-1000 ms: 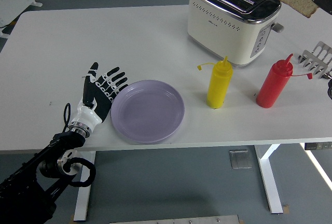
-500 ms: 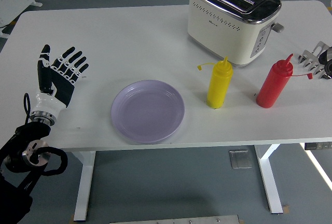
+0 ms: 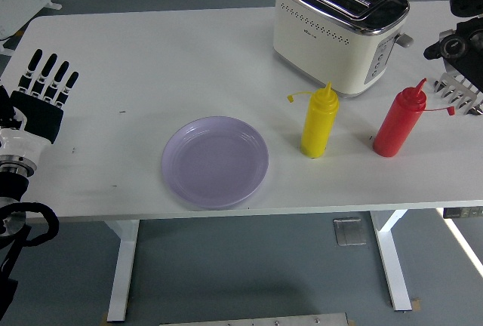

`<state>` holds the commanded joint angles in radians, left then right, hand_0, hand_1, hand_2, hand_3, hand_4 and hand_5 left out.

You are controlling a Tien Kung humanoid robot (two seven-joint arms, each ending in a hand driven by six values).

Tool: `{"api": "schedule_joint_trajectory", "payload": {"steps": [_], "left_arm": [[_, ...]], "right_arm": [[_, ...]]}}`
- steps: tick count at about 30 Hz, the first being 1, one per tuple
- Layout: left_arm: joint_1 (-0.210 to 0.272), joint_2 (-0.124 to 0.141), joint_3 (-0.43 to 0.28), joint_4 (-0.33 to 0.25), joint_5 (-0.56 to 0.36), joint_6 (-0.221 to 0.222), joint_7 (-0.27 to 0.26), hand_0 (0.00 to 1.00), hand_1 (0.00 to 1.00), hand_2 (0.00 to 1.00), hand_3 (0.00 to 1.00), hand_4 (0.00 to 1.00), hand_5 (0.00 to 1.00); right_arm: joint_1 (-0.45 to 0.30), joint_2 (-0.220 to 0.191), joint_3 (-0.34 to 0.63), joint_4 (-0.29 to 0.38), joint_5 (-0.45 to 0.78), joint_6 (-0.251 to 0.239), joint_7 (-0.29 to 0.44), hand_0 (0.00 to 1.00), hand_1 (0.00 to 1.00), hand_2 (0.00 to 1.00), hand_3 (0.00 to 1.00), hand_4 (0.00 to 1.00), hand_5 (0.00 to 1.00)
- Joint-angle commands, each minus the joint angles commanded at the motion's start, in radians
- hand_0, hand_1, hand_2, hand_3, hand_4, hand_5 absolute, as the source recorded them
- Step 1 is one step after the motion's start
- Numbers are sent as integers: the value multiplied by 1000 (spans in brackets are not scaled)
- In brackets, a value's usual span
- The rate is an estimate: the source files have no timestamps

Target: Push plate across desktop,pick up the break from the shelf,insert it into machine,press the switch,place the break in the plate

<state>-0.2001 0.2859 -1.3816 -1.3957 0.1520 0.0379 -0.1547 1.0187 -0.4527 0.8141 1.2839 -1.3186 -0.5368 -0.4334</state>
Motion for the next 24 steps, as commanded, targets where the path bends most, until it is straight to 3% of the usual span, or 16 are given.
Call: {"api": "schedule_joint_trajectory", "payload": {"steps": [13,24], "left_arm": [[1,3,-18,-15,-69,-13,17,790,728,672,679,741,998],[1,6,-21,-12,-70,-13,16,792,728,675,682,738,998]], "right_arm": [[119,92,-143,-249,102,-20,0,554,538,484,397,163,2],[142,127,-205,-325,102,-26,-9,553,538,485,396,159,2]]}}
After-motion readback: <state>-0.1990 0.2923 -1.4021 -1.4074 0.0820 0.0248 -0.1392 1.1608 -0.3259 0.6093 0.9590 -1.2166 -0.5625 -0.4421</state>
